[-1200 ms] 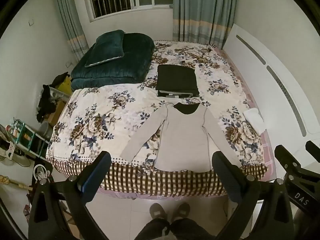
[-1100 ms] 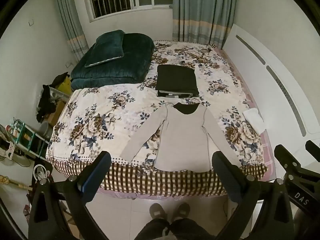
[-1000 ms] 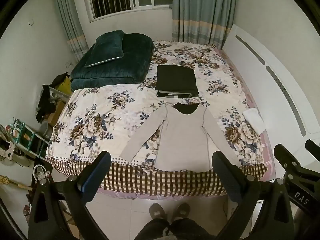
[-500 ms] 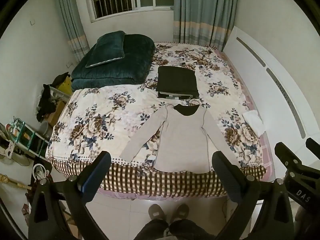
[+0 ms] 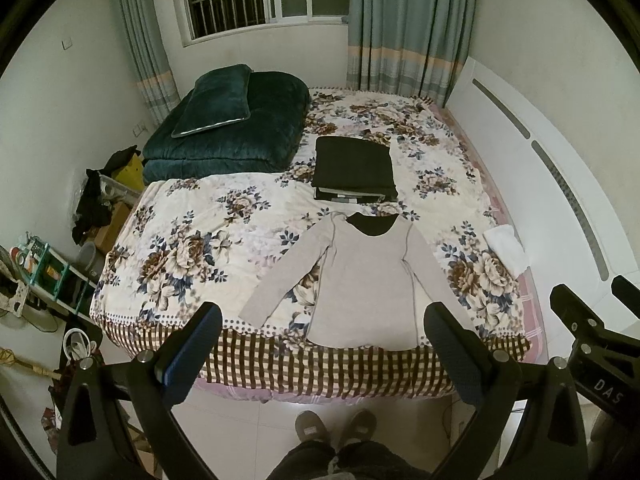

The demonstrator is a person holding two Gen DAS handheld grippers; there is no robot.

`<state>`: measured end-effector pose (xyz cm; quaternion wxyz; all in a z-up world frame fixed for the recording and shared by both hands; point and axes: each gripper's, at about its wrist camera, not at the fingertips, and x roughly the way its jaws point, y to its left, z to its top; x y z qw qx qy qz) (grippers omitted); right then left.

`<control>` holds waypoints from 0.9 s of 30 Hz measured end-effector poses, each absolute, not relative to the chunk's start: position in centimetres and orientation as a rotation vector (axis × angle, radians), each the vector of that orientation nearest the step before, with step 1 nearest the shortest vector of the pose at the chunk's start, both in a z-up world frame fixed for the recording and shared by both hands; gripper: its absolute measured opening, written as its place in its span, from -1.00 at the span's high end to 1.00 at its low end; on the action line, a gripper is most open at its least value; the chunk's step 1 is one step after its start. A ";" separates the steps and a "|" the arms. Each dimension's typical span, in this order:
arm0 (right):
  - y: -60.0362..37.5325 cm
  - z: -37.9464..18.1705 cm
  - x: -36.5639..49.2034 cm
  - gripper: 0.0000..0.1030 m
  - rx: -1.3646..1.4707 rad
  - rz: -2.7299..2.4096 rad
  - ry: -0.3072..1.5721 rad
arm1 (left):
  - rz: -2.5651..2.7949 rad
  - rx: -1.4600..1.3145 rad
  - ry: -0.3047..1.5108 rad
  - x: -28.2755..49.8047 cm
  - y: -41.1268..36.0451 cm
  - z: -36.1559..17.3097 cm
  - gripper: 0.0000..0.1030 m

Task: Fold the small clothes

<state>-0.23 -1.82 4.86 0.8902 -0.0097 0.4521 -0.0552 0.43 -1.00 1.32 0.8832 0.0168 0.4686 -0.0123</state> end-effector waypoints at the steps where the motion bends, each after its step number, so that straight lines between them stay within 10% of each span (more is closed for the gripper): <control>1: -1.8 4.9 -0.3 -1.00 -0.022 -0.114 0.937 | -0.025 0.033 0.975 0.5 -0.9 1.2 -1.00; 27: -1.7 5.6 0.4 -1.00 -0.019 -0.113 0.927 | -0.026 0.026 0.956 2.1 -1.4 3.0 -1.00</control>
